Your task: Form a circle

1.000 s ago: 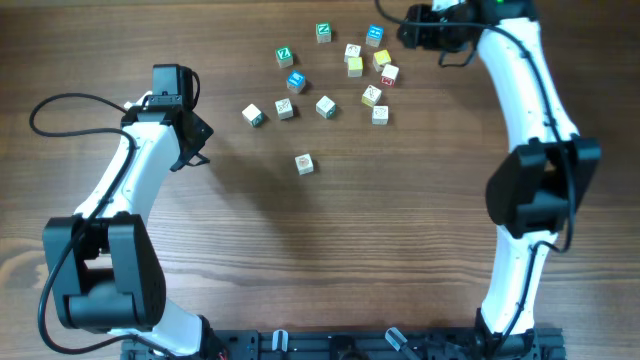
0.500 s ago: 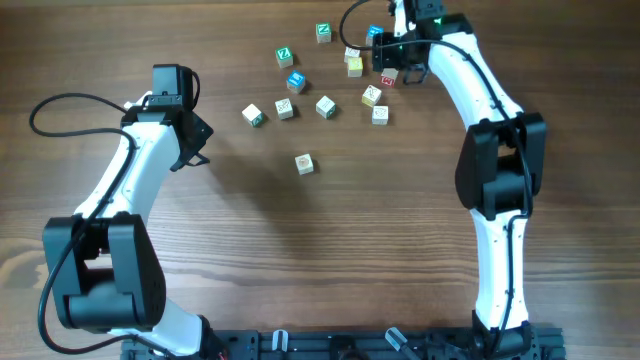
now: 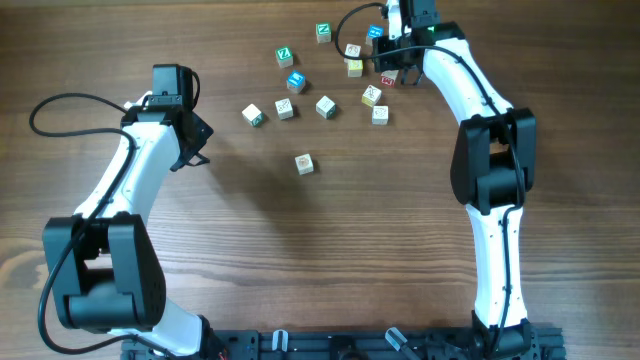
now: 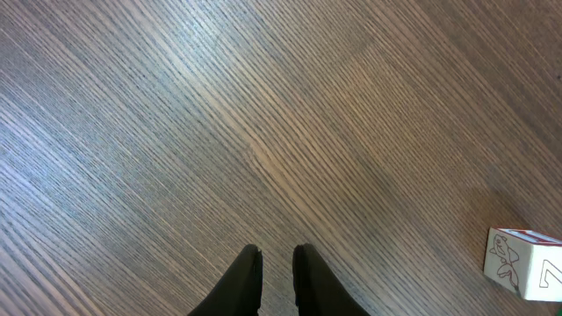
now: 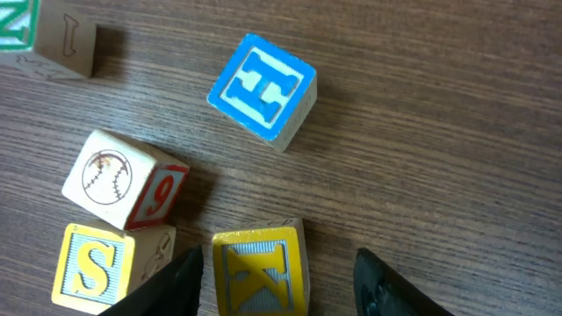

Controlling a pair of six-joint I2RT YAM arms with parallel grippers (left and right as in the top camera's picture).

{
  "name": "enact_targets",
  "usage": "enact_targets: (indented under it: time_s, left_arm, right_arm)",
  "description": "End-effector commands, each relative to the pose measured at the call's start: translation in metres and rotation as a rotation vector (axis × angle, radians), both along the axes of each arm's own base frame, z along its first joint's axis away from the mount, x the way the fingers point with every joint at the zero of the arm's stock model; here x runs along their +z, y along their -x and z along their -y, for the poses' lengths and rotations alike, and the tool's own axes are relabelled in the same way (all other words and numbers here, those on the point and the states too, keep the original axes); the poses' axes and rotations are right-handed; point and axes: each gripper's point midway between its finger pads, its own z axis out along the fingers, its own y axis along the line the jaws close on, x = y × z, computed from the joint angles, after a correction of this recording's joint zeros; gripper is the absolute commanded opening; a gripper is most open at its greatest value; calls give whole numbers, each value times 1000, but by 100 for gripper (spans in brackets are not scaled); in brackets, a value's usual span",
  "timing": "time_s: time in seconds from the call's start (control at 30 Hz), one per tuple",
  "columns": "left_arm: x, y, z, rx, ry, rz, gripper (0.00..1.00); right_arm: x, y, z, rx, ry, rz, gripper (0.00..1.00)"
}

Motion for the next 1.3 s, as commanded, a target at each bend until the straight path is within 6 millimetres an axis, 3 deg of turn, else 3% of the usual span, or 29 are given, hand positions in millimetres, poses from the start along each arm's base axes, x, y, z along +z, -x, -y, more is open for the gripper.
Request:
enact_targets:
  time_s: [0.0,0.07,0.27,0.4,0.53,0.6,0.77,0.87,0.97,1.03,1.13,1.27]
  left_arm:
    - [6,-3,-3,7,-6,18,16]
    - [6,-3,-3,6,-6,18,16]
    - [6,-3,-3,7,-6,18,16]
    - [6,-3,-3,7,-6,18,17]
    - [6,-3,-3,7,-6,18,17]
    - [6,-3,-3,7,-6,18,17]
    - [6,-3,-3,7,-6,18,17]
    - [6,-3,-3,7,-6,18,17]
    - [6,-3,-3,7,-6,18,17]
    - [6,-3,-3,7,-6,18,17]
    - [6,-3,-3,7,-6,18,17]
    - [6,-3,-3,6,-6,18,17]
  right_arm:
    - [-7,0,-1,7,14,-2,47]
    - [-7,0,-1,7,13,-1,40]
    - [-8,2,-1,5,14,-13,45]
    - [-8,1,-1,6,14,-8,29]
    - [2,-3,-1,4,9,17,21]
    - [24,-7,-2,5,1,61,22]
    - [104,-11,-3,6,-27,193,22]
    - [150,13,0,14,-37,194,22]
    - [167,47,-5,92,-56,121,22]
    - [162,76,-7,121,-74,12,22]
    - [140,124,-8,157,-95,-209,22]
    - [120,169,-14,188,-98,-399,22]
